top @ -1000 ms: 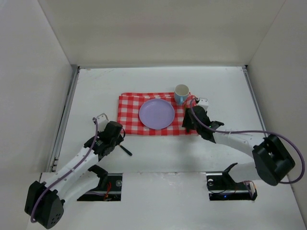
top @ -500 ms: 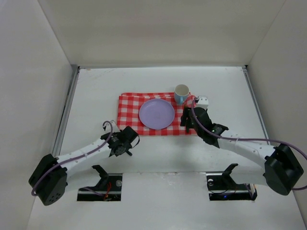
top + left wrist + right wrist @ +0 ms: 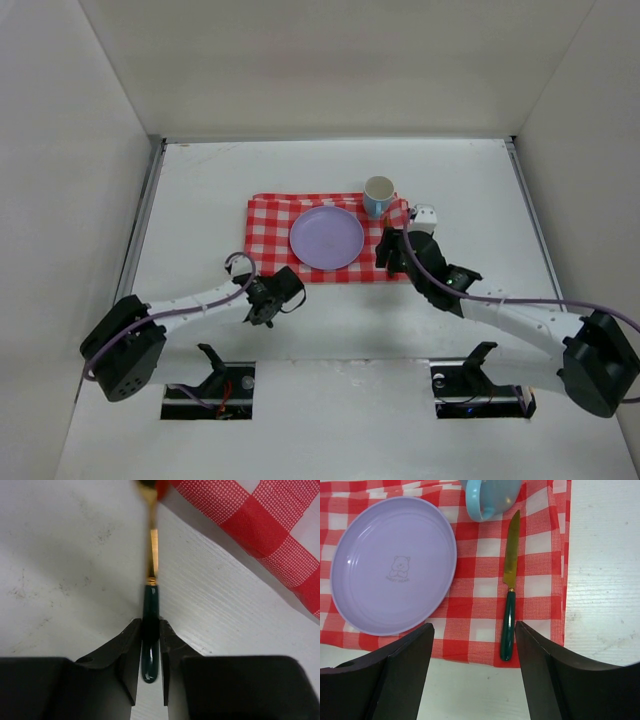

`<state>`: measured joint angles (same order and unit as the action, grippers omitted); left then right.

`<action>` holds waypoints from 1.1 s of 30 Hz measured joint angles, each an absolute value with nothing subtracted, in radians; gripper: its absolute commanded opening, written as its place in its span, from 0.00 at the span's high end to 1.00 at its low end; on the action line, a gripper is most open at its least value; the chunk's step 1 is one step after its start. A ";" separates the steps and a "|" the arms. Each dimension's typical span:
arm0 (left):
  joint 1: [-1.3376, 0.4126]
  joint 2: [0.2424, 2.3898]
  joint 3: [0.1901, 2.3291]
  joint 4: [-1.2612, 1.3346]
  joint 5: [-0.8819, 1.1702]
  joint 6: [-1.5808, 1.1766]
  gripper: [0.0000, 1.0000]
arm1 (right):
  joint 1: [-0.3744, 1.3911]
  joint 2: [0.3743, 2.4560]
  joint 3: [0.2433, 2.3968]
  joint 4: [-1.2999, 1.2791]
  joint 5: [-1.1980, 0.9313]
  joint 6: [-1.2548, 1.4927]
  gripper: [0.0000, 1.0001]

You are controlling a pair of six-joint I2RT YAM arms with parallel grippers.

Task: Set the dinner table for one person

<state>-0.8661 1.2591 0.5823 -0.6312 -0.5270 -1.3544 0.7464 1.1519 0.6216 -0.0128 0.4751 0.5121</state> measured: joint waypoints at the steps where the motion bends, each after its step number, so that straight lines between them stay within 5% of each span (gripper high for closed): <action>1: -0.870 1.255 0.581 -0.632 -0.528 -1.362 0.93 | 0.747 1.143 0.619 -0.013 0.475 0.512 0.28; 12: -0.985 1.121 0.570 -0.820 -0.542 -1.413 1.00 | 0.740 1.119 0.605 -0.007 0.475 0.513 0.26; 21: -1.060 1.062 0.849 -1.078 -0.785 -1.357 0.99 | 0.706 1.092 0.571 0.012 0.476 0.526 0.26; 26: -1.008 1.091 0.947 -0.894 -0.807 -0.993 0.99 | 0.680 1.074 0.555 0.029 0.476 0.539 0.26; 33: -0.765 1.160 0.889 -0.492 -0.524 -0.612 0.98 | 0.669 1.053 0.535 0.038 0.479 0.547 0.26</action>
<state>-0.7647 1.1599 0.8894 -0.4923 -0.5243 -0.6121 0.6685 1.0527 0.5354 0.0383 0.4789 0.5468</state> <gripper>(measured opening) 0.141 0.738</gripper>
